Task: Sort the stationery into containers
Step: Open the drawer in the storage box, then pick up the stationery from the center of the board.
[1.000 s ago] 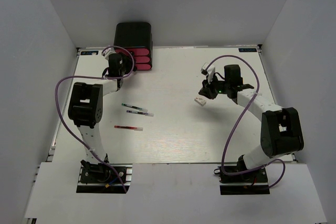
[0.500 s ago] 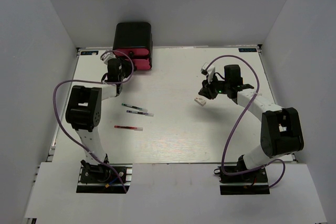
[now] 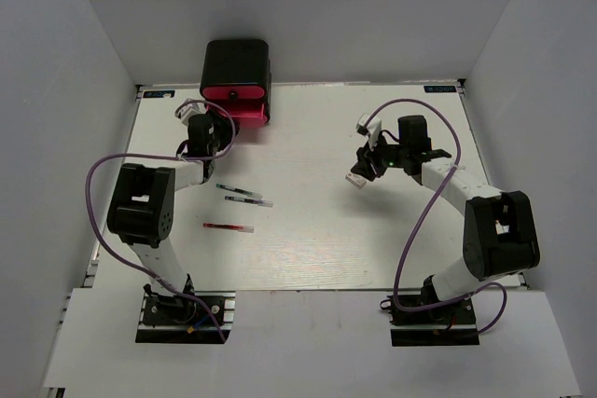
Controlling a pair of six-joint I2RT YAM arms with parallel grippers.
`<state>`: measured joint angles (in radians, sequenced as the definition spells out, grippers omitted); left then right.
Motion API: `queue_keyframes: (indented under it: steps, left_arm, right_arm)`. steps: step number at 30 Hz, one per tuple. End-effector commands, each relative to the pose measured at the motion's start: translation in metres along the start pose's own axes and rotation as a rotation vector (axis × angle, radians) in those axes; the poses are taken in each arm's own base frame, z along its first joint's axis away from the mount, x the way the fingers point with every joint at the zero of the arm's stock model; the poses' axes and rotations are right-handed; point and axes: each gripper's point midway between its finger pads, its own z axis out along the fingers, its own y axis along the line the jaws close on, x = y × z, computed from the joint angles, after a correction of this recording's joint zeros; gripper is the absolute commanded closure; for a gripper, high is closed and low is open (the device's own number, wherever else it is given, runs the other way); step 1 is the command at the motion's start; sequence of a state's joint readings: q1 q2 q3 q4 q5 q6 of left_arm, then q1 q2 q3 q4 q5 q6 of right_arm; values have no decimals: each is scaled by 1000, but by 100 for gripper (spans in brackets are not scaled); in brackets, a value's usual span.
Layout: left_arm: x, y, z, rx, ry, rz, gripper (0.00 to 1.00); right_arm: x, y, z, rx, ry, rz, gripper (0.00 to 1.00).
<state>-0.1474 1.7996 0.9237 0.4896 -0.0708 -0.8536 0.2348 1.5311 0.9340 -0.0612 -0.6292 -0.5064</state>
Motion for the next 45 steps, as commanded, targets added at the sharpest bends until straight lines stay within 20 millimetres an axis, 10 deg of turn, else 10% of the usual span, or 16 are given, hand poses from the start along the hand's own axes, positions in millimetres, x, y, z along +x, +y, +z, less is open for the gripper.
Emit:
queue_keyframes:
  steps: [1,10,24,31,36,45]
  left_arm:
    - [-15,-8,-11,-12,-24,3,38]
    - [-23,-13,-32,-14,-10,89,22]
    - [-25,14,-129,-61,-46,107,18]
    - [-1,43,-174,-104,-31,30,18]
    - [7,56,-195,-114,-41,-32,18]
    - [15,66,-209,-115,-54,-95,17]
  right_arm:
    - [3,4,-2,-22,18,-22,48]
    - [39,-1,2,-10,163,-6,44]
    - [80,-19,34,92,340,44,45]
    - [93,-13,43,55,375,21,87]
    - [56,-11,44,-11,283,-82,100]
    - [-104,18,85,-232,-98,-454,100]
